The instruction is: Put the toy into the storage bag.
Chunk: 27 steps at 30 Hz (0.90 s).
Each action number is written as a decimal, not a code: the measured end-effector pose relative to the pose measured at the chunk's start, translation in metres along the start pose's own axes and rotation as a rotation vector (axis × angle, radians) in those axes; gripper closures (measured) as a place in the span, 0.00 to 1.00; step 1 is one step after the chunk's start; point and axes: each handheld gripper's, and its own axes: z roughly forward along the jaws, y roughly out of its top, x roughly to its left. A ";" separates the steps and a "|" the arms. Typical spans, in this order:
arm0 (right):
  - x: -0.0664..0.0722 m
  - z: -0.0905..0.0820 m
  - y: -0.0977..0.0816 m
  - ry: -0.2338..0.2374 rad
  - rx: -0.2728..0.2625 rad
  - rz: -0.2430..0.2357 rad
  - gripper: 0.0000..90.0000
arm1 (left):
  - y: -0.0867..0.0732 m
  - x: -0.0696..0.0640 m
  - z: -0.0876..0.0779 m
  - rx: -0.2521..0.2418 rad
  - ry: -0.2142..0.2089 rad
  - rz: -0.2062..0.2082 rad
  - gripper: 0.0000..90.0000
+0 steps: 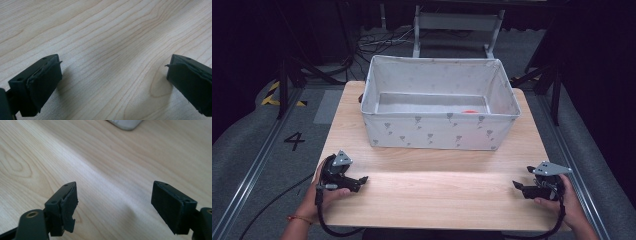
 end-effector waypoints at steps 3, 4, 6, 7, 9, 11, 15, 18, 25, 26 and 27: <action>0.000 0.002 -0.012 0.013 -0.005 0.029 0.24 | 0.000 0.000 0.000 0.000 0.001 0.001 0.00; 0.000 0.002 -0.014 0.019 -0.009 0.035 0.24 | 0.000 0.000 0.000 0.000 0.000 0.000 0.00; -0.001 0.000 -0.019 0.029 -0.026 0.067 0.24 | 0.000 0.000 0.000 0.000 0.001 0.003 0.00; -0.001 0.000 -0.019 0.029 -0.026 0.067 0.24 | 0.000 0.000 0.000 0.000 0.001 0.003 0.00; -0.003 -0.001 -0.027 0.050 -0.047 0.124 0.23 | 0.000 0.000 0.000 0.000 0.001 0.002 0.00; -0.005 -0.002 -0.030 0.056 -0.059 0.135 0.22 | 0.000 0.000 0.000 0.000 0.001 0.002 0.00; -0.005 -0.002 -0.031 0.058 -0.058 0.135 0.22 | 0.000 0.000 0.000 -0.002 0.006 -0.001 0.00; -0.005 -0.002 -0.031 0.057 -0.058 0.136 0.22 | 0.000 -0.001 0.000 0.000 0.005 -0.011 0.00; -0.005 -0.002 -0.031 0.057 -0.058 0.135 0.22 | -0.001 -0.002 0.000 0.000 0.011 -0.017 0.00; -0.005 -0.002 -0.031 0.057 -0.058 0.134 0.22 | -0.001 -0.002 -0.001 0.000 0.013 -0.018 0.00; -0.005 -0.002 -0.031 0.057 -0.058 0.135 0.22 | -0.001 -0.002 -0.001 0.000 0.015 -0.018 0.00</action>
